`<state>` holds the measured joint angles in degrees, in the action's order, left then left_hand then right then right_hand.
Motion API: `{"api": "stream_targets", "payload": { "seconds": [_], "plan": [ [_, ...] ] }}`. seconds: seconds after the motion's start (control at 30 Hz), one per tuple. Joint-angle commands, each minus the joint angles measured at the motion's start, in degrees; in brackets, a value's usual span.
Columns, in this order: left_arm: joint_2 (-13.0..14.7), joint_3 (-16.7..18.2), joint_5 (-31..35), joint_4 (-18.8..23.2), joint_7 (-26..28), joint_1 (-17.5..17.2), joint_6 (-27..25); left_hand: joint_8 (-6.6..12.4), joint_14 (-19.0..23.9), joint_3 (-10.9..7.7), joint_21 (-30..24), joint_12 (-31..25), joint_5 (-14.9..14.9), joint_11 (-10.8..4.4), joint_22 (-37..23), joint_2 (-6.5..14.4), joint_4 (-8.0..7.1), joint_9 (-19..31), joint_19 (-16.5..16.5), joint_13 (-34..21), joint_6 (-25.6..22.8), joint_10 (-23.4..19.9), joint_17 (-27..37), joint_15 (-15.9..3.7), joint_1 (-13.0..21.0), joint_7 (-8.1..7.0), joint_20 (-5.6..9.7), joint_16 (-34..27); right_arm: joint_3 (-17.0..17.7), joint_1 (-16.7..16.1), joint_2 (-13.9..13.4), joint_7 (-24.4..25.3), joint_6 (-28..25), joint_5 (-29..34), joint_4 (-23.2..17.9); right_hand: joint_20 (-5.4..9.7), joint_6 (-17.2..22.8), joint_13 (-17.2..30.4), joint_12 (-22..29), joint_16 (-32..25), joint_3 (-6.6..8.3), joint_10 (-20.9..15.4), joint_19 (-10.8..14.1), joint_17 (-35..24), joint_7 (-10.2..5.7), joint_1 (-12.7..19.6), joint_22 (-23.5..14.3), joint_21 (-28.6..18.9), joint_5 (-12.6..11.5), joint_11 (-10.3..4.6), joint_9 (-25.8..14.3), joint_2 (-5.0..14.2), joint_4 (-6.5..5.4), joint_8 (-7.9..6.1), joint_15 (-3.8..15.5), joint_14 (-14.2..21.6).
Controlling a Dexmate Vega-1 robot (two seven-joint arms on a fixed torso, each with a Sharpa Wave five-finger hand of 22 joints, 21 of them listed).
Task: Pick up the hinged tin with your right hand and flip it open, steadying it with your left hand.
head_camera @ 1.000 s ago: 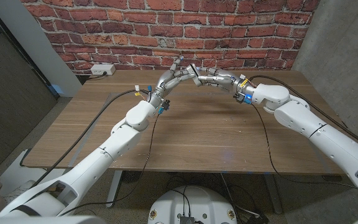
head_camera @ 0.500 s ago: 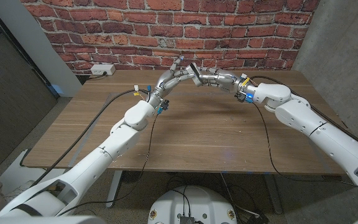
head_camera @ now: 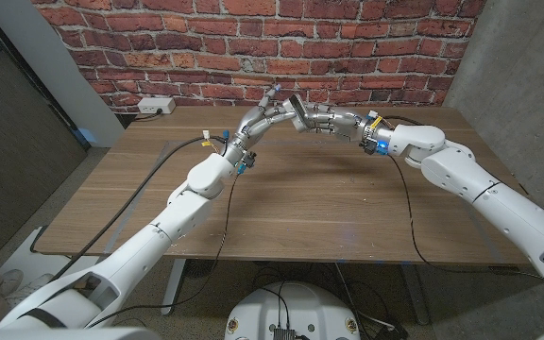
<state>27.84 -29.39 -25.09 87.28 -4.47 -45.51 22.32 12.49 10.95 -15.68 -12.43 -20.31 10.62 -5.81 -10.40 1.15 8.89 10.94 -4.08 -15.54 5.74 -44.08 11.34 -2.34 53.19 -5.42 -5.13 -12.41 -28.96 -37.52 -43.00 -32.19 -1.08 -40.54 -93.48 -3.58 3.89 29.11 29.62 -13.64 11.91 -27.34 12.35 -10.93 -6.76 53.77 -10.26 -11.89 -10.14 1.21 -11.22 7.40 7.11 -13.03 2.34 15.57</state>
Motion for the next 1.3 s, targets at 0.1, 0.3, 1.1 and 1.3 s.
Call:
{"api": "stream_targets", "payload": {
  "seconds": [0.1,0.3,1.1,1.3],
  "plan": [
    [-0.4,1.1,-3.3,-3.0,-3.9,0.2,3.8,-0.10,0.0,-0.96,0.1,0.3,0.1,-6.93,-0.1,5.5,-1.15,0.1,0.0,-0.1,0.3,-7.2,0.1,-8.15,5.4,0.00,-0.14,0.1,-0.9,1.5,2.2,-2.4,-0.6,-1.6,2.4,-0.55,0.0,1.5,1.0,0.1,-0.07,-13.5,0.1,-0.1,0.29,-0.3,-0.2,0.1,-0.3,-13.73,-0.1,0.24,-0.15,-0.03,8.38,-0.1],
    [0.1,2.0,-4.0,-2.5,-3.6,-0.7,4.1,-0.17,0.0,-0.96,0.1,0.4,0.1,-6.93,-0.1,5.4,-1.19,0.1,0.0,-0.1,0.2,-7.2,0.1,-8.15,5.4,0.02,-0.14,0.1,-1.2,2.0,3.5,-3.6,0.7,-1.7,4.2,-0.59,0.0,1.5,0.9,-0.1,-0.01,-13.5,0.2,-0.1,0.28,-0.4,-0.2,0.1,-0.3,-13.74,-0.1,0.51,-0.20,0.01,8.41,0.3],
    [1.3,2.1,-5.7,-0.6,-6.9,-1.3,4.2,-0.36,0.1,-0.94,0.2,0.6,0.1,-6.93,-0.1,5.3,-1.37,0.1,0.0,-0.1,0.0,-7.4,0.2,-8.18,5.2,0.07,-0.09,0.3,-2.3,3.7,4.9,-11.3,-1.6,-5.3,6.8,-0.59,0.2,1.5,0.6,-0.2,-0.17,-14.2,1.7,0.0,0.40,-0.3,-0.2,-0.4,-0.3,-13.73,-0.1,0.31,0.01,0.17,8.62,1.1],
    [1.4,1.7,-8.1,-1.5,-10.2,-0.7,3.8,-0.39,0.1,-0.91,0.3,0.7,0.1,-6.92,-0.1,5.3,-1.42,0.1,0.1,-0.1,-0.1,-7.5,0.2,-8.12,5.1,0.12,-0.15,0.3,-2.9,4.3,5.5,-12.9,-1.6,-5.4,7.6,-0.60,0.3,1.5,0.5,-0.2,-0.21,-14.2,1.7,-0.1,0.43,-0.4,-0.2,-0.3,-0.3,-13.73,-0.1,0.32,-0.01,0.19,8.60,1.2]
  ]
}}
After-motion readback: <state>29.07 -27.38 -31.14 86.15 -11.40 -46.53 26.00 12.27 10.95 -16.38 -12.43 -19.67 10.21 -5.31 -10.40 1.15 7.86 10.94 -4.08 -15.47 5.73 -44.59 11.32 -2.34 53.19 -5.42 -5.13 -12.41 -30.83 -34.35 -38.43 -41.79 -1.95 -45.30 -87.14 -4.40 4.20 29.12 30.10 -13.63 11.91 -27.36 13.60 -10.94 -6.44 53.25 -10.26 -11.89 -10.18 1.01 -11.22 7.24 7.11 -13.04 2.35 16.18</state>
